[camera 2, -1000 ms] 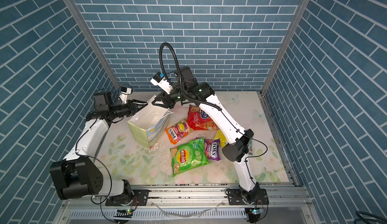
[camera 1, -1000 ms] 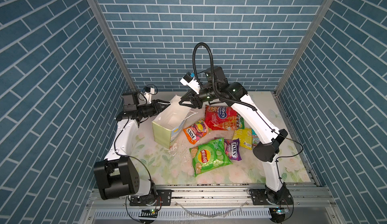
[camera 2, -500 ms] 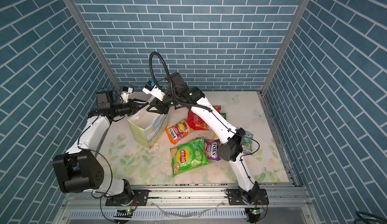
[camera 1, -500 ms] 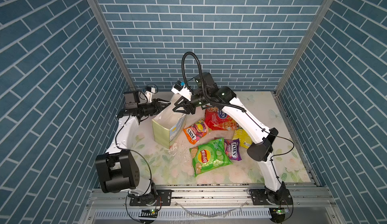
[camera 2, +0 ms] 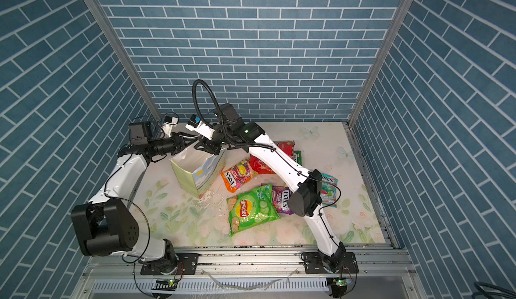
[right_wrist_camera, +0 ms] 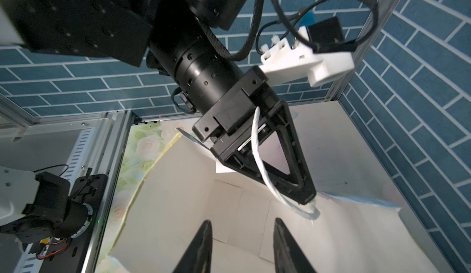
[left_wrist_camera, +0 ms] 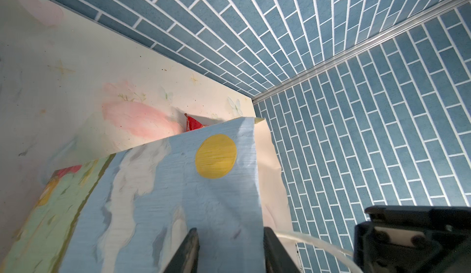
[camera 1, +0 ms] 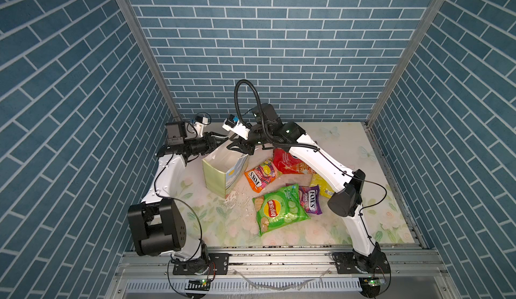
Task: Take the snacks out of the paper bag
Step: Move the paper bag to the middle-left of the table.
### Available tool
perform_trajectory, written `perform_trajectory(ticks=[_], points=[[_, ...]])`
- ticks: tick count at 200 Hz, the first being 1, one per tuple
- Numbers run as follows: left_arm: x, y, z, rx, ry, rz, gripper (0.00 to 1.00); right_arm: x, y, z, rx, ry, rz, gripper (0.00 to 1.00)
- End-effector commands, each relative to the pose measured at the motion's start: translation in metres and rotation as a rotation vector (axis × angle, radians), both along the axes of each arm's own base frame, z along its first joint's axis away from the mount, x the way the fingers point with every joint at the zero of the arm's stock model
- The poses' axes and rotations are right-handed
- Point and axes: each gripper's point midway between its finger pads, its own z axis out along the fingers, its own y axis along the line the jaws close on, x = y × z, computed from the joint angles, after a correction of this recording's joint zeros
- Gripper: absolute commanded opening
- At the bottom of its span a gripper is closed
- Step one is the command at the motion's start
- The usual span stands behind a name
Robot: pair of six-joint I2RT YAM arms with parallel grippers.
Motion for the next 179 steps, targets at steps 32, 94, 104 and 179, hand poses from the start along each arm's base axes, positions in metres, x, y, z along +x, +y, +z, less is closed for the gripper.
perform_trajectory(ticks=[32, 94, 104, 179], points=[[0.005, 0.000, 0.005, -0.018, -0.008, -0.024, 0.42, 0.007, -0.001, 0.030, 0.052, -0.193, -0.027, 0.40], [-0.001, -0.002, 0.003, -0.010, -0.002, -0.033, 0.42, 0.013, -0.002, 0.041, 0.092, -0.256, -0.060, 0.39], [-0.002, -0.002, 0.003, -0.010, -0.001, -0.032, 0.42, 0.014, -0.002, 0.045, 0.108, -0.273, -0.071, 0.39], [-0.010, -0.003, 0.007, 0.008, -0.009, -0.031, 0.42, -0.002, -0.017, 0.055, 0.144, -0.288, -0.053, 0.37]])
